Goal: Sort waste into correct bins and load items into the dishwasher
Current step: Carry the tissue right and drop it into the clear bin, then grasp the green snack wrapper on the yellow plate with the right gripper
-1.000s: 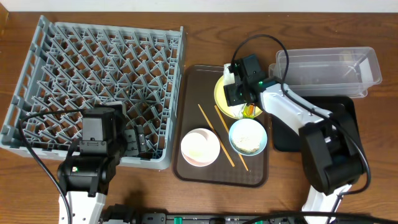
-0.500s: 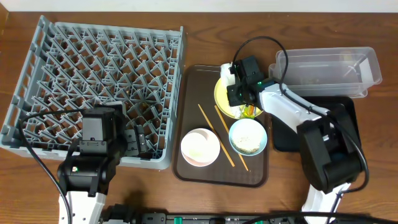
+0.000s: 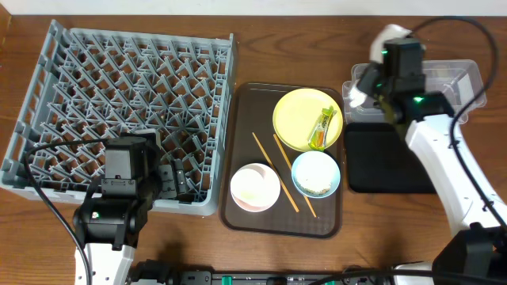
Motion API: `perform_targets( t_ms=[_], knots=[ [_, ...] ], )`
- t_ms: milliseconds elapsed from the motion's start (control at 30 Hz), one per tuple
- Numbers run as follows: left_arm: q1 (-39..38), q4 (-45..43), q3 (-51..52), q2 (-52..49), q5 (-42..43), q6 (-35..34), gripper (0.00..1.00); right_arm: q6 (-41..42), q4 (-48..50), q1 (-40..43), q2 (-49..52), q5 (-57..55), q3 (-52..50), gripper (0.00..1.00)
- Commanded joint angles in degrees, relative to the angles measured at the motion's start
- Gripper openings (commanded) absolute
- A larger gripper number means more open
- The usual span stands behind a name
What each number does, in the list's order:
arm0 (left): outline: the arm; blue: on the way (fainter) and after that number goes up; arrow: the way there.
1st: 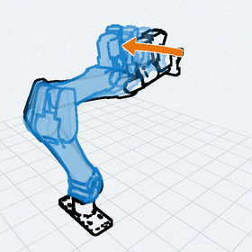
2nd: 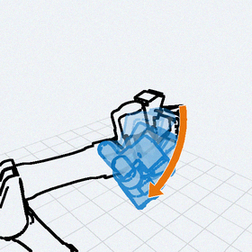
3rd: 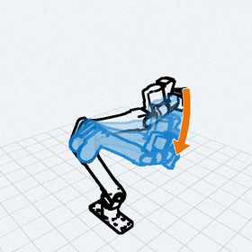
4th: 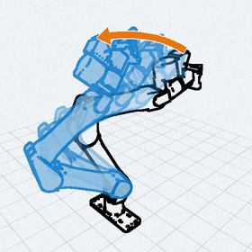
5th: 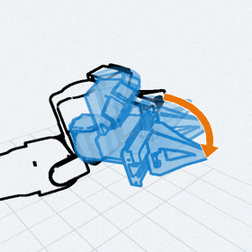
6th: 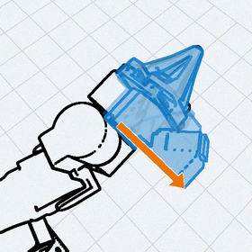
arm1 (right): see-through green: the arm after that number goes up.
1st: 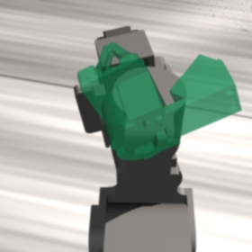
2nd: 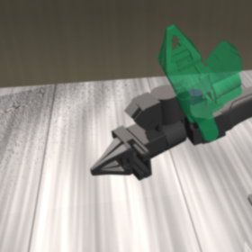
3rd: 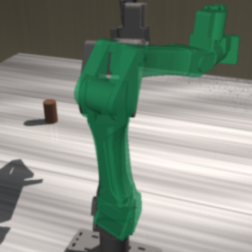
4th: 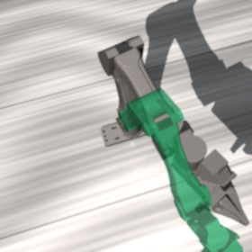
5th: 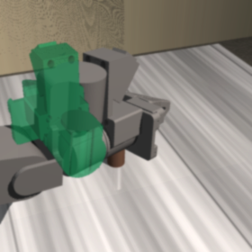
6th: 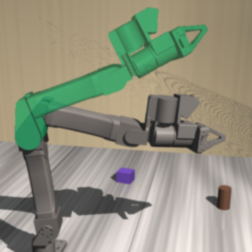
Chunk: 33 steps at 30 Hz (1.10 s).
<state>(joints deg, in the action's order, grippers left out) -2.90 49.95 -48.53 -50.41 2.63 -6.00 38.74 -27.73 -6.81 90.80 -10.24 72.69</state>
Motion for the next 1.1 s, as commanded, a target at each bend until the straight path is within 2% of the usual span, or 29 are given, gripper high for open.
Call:
perform_targets(
  t_ms=[0,33,67,100,133,200,300,400,533,700,867,1067],
  knots=[
    [-0.02,0.13,-1.31,-0.07,-0.07,-0.31,0.86,12.74,0.66,2.75,0.90,-2.84,0.31,0.03],
    [-0.02,0.13,-1.31,-0.07,-0.07,-0.31,0.86,13.25,1.75,3.52,1.11,-2.82,0.31,0.08],
    [-0.02,0.13,-1.31,-0.07,-0.07,-0.31,0.86,13.53,3.10,4.11,1.27,-2.80,0.31,0.20],
    [-0.02,0.13,-1.31,-0.07,-0.07,-0.31,0.86,13.49,4.55,4.39,1.42,-2.80,0.31,0.38],
    [-0.02,0.13,-1.31,-0.07,-0.07,-0.31,0.86,12.63,5.97,4.57,1.44,-2.75,0.31,0.45],
    [-0.02,0.13,-1.31,-0.07,-0.07,-0.31,0.86,5.70,8.61,4.50,1.44,-0.52,0.31,0.46],
    [-0.02,0.13,-1.31,-0.07,-0.07,-0.31,0.86,-4.04,10.36,3.39,1.44,8.90,0.31,0.45],
    [-0.02,0.13,-1.31,-0.07,-0.07,-0.31,0.86,-10.58,7.41,-0.02,1.44,15.69,0.31,0.44],
    [-0.02,0.13,-1.31,-0.07,-0.07,-0.31,0.86,-16.92,0.94,-6.08,1.46,13.86,0.26,0.46],
    [-0.02,0.13,-1.31,-0.07,-0.07,-0.31,0.86,-16.92,-5.25,-13.07,1.62,3.34,-1.68,0.49],
    [-0.02,0.13,-1.31,-0.07,-0.07,-0.31,0.86,-13.46,-5.27,-16.83,3.39,1.97,-4.37,0.49],
    [-0.02,0.15,-1.31,-0.07,-0.07,-0.31,0.86,-9.38,-4.63,-17.27,8.46,1.66,-5.01,0.51]
  ],
)
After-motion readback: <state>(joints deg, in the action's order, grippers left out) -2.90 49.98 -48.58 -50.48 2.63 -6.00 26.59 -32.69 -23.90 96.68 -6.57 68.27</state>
